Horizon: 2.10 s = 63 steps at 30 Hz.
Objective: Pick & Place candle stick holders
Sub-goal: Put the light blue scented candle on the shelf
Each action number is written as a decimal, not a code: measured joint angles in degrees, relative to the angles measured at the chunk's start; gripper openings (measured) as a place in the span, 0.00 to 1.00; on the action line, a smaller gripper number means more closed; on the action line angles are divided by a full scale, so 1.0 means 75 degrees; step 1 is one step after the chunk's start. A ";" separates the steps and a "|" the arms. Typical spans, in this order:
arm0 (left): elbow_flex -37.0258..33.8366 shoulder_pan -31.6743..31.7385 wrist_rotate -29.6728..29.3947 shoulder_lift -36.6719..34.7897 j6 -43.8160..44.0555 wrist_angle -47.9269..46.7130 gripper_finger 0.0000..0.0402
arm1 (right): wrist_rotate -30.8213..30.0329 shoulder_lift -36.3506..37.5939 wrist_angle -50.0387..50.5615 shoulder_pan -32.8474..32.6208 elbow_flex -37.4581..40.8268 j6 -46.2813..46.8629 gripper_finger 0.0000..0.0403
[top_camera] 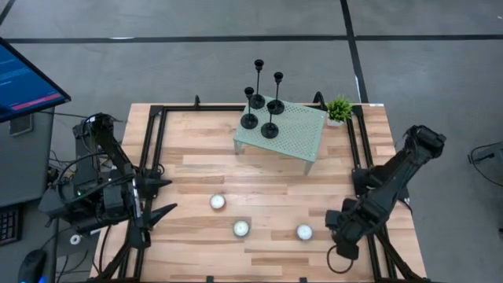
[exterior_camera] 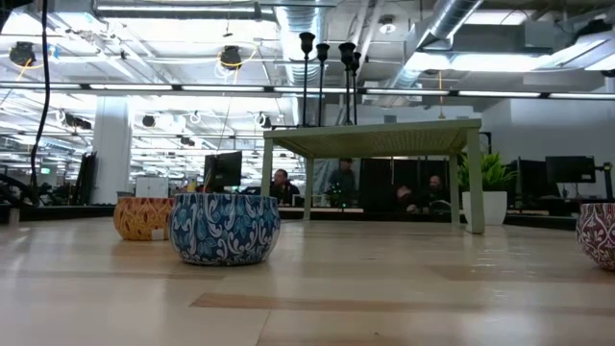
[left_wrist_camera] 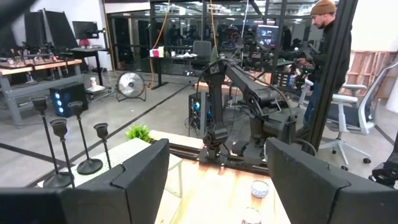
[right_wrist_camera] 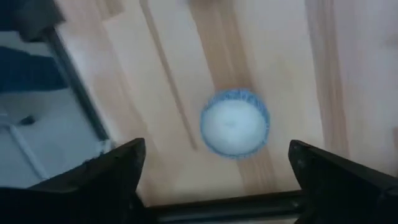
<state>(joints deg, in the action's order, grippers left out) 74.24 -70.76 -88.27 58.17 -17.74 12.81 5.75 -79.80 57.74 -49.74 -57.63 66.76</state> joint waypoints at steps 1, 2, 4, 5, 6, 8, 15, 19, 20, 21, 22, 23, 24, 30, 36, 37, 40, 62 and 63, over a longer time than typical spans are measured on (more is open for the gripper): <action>0.0000 0.0000 0.0000 0.0000 0.0000 -0.0002 0.66 | -0.0125 0.0003 0.0006 -0.0095 0.0075 0.0032 0.96; 0.0000 0.0000 0.0000 0.0000 0.0000 -0.0016 0.66 | -0.0188 0.0004 0.0014 -0.0180 0.0161 0.0032 0.96; 0.0000 0.0000 0.0000 0.0000 0.0000 -0.0024 0.66 | -0.0340 -0.0001 -0.0010 -0.0342 0.0272 0.0041 0.96; 0.0000 0.0000 0.0000 0.0000 0.0000 -0.0027 0.66 | -0.0424 0.0002 -0.0108 -0.0412 0.0326 0.0047 0.96; 0.0000 0.0000 0.0000 0.0000 0.0000 -0.0035 0.66 | -0.0539 0.0005 -0.0278 -0.0480 0.0401 0.0047 0.96; 0.0000 0.0000 0.0000 0.0000 0.0000 -0.0051 0.66 | -0.0673 0.0002 -0.0606 -0.0627 0.0605 0.0049 0.97; 0.0000 0.0000 -0.0004 0.0000 0.0000 -0.0073 0.66 | -0.0774 -0.0013 -0.1435 -0.0970 0.1287 0.0111 0.95; 0.0000 0.0000 -0.0029 0.0000 0.0000 -0.0098 0.66 | -0.0785 -0.0013 -0.1372 -0.0955 0.1496 0.0108 0.95; 0.0000 0.0000 -0.0026 0.0000 -0.0003 -0.0103 0.66 | -0.0798 -0.0013 -0.1380 -0.0954 0.1536 0.0109 0.95; 0.0000 0.0000 -0.0026 0.0000 0.0000 -0.0106 0.66 | -0.0803 -0.0013 -0.1447 -0.0956 0.1568 0.0105 0.95; 0.0000 0.0000 -0.0028 0.0000 -0.0003 -0.0106 0.66 | -0.0800 -0.0013 -0.1604 -0.0956 0.1609 0.0105 0.95; 0.0000 0.0000 -0.0029 0.0000 0.0000 -0.0106 0.66 | -0.0800 -0.0013 -0.1812 -0.0956 0.1652 0.0108 0.95; 0.0000 0.0000 -0.0029 -0.0003 0.0000 -0.0109 0.66 | -0.0800 -0.0013 -0.2039 -0.0961 0.1691 0.0108 0.95; 0.0000 0.0000 -0.0090 -0.0005 -0.0003 -0.0113 0.66 | -0.0860 -0.0134 -0.2127 -0.0939 0.1868 0.0289 0.95; 0.0000 0.0000 -0.0114 -0.0006 0.0000 -0.0127 0.66 | -0.1000 -0.0281 -0.2167 -0.0910 0.1872 0.0310 0.95; 0.0000 0.0000 -0.0115 -0.0006 0.0000 -0.0127 0.66 | -0.0994 -0.0281 -0.2239 -0.0902 0.1860 0.0330 0.95; 0.0000 0.0000 -0.0117 -0.0006 0.0000 -0.0127 0.66 | -0.0974 -0.0252 -0.2195 -0.0903 0.1756 0.0446 0.95; 0.0000 0.0000 -0.0119 -0.0006 -0.0003 -0.0170 0.66 | -0.1688 -0.0243 -0.1360 -0.0903 0.1515 0.0454 0.95; 0.0000 0.0000 -0.0119 -0.0006 -0.0003 -0.0170 0.66 | -0.1667 -0.0243 -0.1360 -0.0900 0.1607 0.0506 0.95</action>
<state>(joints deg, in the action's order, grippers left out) 74.24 -70.76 -89.17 58.13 -17.76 11.53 -6.75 -81.62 47.54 -56.49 -45.58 70.55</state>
